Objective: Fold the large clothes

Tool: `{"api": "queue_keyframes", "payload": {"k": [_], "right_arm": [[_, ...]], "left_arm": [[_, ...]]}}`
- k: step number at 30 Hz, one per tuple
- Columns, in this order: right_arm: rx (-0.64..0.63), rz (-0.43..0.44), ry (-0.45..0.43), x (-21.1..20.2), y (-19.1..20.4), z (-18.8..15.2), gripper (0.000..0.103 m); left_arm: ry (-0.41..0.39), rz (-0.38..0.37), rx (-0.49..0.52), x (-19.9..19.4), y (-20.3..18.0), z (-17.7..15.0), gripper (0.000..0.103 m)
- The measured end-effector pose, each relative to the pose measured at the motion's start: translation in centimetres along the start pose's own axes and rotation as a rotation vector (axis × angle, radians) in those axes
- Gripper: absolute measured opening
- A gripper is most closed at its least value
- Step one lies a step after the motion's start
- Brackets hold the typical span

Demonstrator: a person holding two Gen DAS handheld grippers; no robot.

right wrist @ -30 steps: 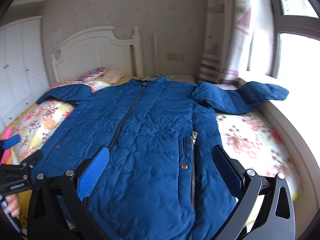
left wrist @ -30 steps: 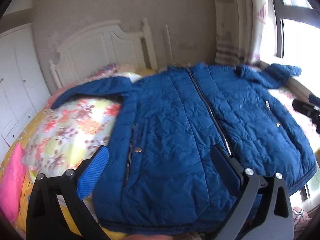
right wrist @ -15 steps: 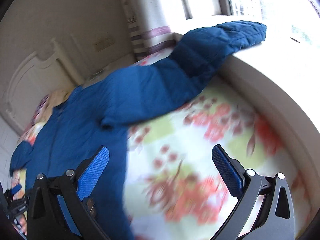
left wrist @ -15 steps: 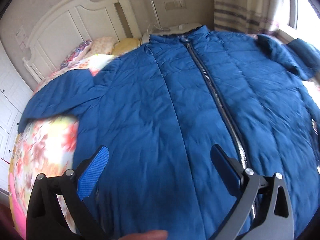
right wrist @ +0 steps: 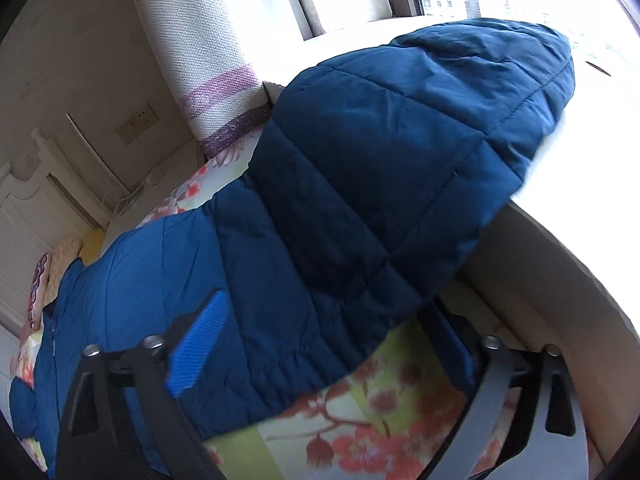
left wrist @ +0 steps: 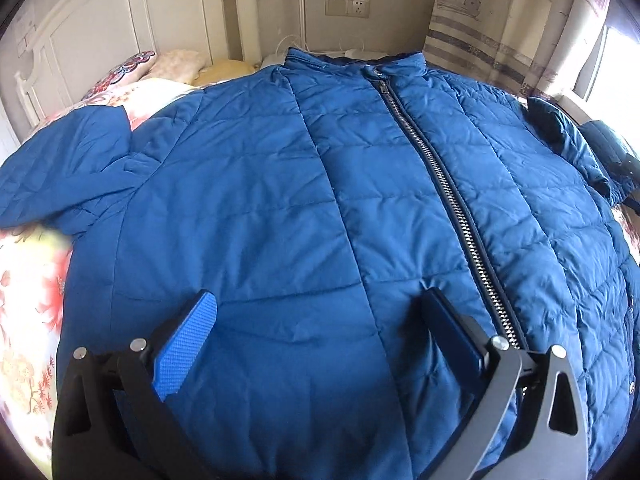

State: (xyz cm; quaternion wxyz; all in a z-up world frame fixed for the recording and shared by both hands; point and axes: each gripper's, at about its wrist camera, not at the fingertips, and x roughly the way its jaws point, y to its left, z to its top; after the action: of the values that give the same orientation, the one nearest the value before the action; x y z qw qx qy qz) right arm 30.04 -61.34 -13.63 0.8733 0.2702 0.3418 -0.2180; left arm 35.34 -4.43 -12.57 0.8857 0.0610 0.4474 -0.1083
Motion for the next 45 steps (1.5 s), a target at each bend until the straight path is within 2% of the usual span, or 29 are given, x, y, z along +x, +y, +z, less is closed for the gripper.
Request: {"api": "queue_keyframes", "payload": {"k": [1,2,3,6,9,10,14,18,20,22,24,26,27,31,32,33,35,37,40,43,45], "right_arm": [[-0.002,0.003,0.001,0.3,0.2,0.1,0.07],[-0.013,0.005,-0.011,0.3,0.4,0.1,0.052],[-0.026,0.005,-0.035,0.0,0.8,-0.1,0.042],[-0.09,0.055,-0.145,-1.9,2.8,-0.9,0.031],[-0.16,0.164,-0.186,-4.3,5.9,-1.9,0.03],[-0.187,0.231,-0.202,-5.5,7.6,-2.2,0.03],[-0.345,0.386,-0.224,-8.8,14.2,-4.1,0.03],[-0.555,0.481,-0.197,-10.8,21.1,-8.4,0.03],[-0.673,0.523,-0.135,-10.7,24.5,-11.5,0.029],[-0.798,0.496,-0.082,-10.6,26.8,-15.5,0.029],[-0.963,0.397,-0.032,-8.9,28.8,-19.8,0.029],[-1.042,0.331,0.036,-7.2,29.2,-22.5,0.03],[-1.053,0.311,0.054,-6.5,29.0,-22.5,0.03],[-0.963,0.364,0.136,-6.5,27.5,-20.9,0.034],[-0.934,0.367,0.156,-6.9,26.8,-20.8,0.045],[-0.892,0.384,0.184,-7.7,26.2,-20.4,0.066],[-0.805,0.436,0.213,-9.8,25.1,-19.8,0.089],[-0.77,0.393,0.135,-11.9,23.2,-19.4,0.089],[-0.72,0.245,0.005,-13.6,19.5,-19.1,0.088],[-0.632,0.158,0.001,-12.8,16.3,-18.2,0.073],[-0.568,0.106,0.031,-11.1,14.3,-17.9,0.058]], "left_arm": [[-0.002,0.002,0.0,0.1,-0.1,0.0,0.101],[-0.003,0.001,-0.001,0.0,-0.1,-0.1,0.101],[-0.005,-0.003,-0.003,-0.2,-0.1,-0.2,0.101],[-0.01,-0.011,-0.007,-0.3,0.2,-0.3,0.101],[-0.009,-0.012,-0.008,-0.3,0.2,-0.4,0.101],[-0.009,-0.012,-0.008,-0.3,0.2,-0.4,0.101],[-0.01,-0.012,-0.008,-0.3,0.2,-0.5,0.101],[-0.012,-0.016,-0.011,-0.4,0.3,-0.5,0.101],[-0.012,-0.018,-0.012,-0.5,0.3,-0.5,0.101],[-0.012,-0.018,-0.012,-0.5,0.3,-0.5,0.101],[-0.012,-0.018,-0.012,-0.5,0.3,-0.5,0.101],[-0.013,-0.019,-0.012,-0.4,0.3,-0.4,0.101],[-0.014,-0.018,-0.012,-0.4,0.3,-0.5,0.101],[-0.013,-0.018,-0.012,-0.4,0.2,-0.3,0.101],[-0.014,-0.019,-0.013,-0.5,0.3,-0.5,0.101],[-0.015,-0.021,-0.014,-0.5,0.3,-0.5,0.101],[-0.014,-0.019,-0.013,-0.5,0.2,-0.5,0.101],[-0.015,-0.021,-0.014,-0.5,0.3,-0.5,0.101],[-0.014,-0.017,-0.012,-0.5,0.2,-0.5,0.101],[-0.014,0.008,-0.002,-0.7,0.0,-0.5,0.101],[-0.02,0.041,0.009,-1.3,-0.7,-0.5,0.099]]}}
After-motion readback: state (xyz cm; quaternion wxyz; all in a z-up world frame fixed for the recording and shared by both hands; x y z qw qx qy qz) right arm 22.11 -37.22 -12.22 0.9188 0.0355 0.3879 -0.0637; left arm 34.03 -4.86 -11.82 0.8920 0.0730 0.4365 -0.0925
